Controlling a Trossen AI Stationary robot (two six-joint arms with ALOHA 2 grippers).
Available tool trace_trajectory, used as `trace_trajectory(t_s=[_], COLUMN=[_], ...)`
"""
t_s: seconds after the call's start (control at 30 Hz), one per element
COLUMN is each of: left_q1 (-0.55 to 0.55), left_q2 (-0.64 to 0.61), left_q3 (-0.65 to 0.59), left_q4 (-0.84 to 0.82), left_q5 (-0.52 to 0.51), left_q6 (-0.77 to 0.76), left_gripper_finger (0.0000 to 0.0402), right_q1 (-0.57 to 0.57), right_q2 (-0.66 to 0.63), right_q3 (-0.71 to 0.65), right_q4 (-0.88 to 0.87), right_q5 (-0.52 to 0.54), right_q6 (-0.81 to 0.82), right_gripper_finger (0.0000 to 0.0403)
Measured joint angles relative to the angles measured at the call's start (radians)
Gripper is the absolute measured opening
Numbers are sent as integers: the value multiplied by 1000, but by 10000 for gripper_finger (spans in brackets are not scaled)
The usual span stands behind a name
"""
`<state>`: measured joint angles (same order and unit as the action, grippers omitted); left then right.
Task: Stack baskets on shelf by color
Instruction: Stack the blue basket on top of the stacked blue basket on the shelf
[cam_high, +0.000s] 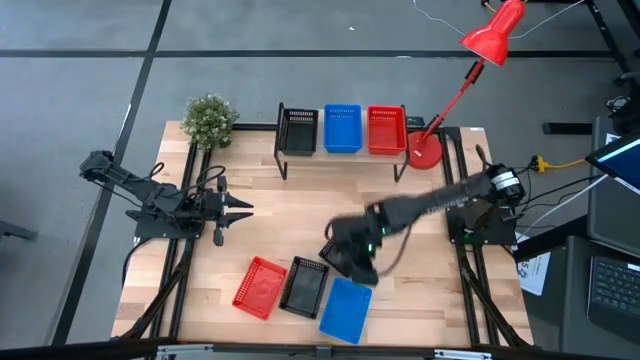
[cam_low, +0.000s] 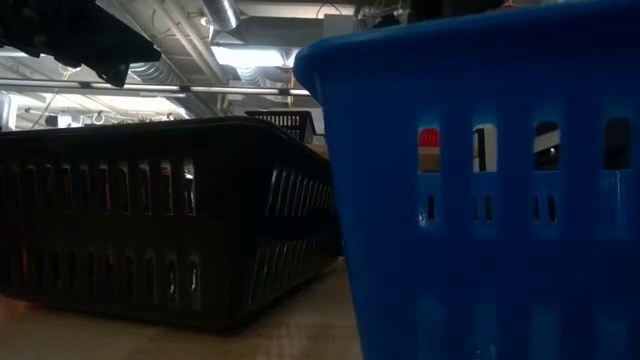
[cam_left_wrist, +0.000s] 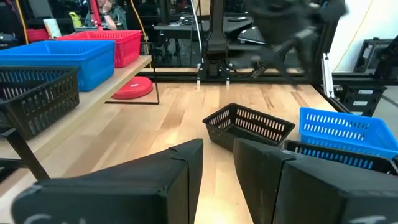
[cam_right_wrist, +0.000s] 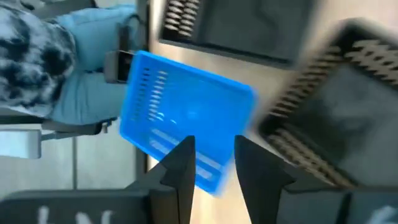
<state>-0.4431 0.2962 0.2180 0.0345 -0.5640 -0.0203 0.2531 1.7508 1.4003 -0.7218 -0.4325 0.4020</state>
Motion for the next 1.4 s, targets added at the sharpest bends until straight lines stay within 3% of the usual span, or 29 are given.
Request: trace_trajectory(t_s=[0.2,0.37,0.67,1.07,1.4], left_q1=[0,0,0,0,0], left_q2=[0,0,0,0,0], left_q3=[0,0,0,0,0], left_q4=[0,0,-4,-7,-53], left_q5=[0,0,0,0,0], left_q6=[4,4,4,4,5], left_gripper_finger=[84,84,84,84,84], right_q1=[176,282,301,231,147], right_q2=[0,33,210,200,194], right_q3=[-114,-169,-172,-171,-171], right_q4=[354,560,522,207,129], right_q5=[212,394,384,454,718], right_q6=[263,376,533,395,259], right_gripper_finger=[105,105,105,105,105])
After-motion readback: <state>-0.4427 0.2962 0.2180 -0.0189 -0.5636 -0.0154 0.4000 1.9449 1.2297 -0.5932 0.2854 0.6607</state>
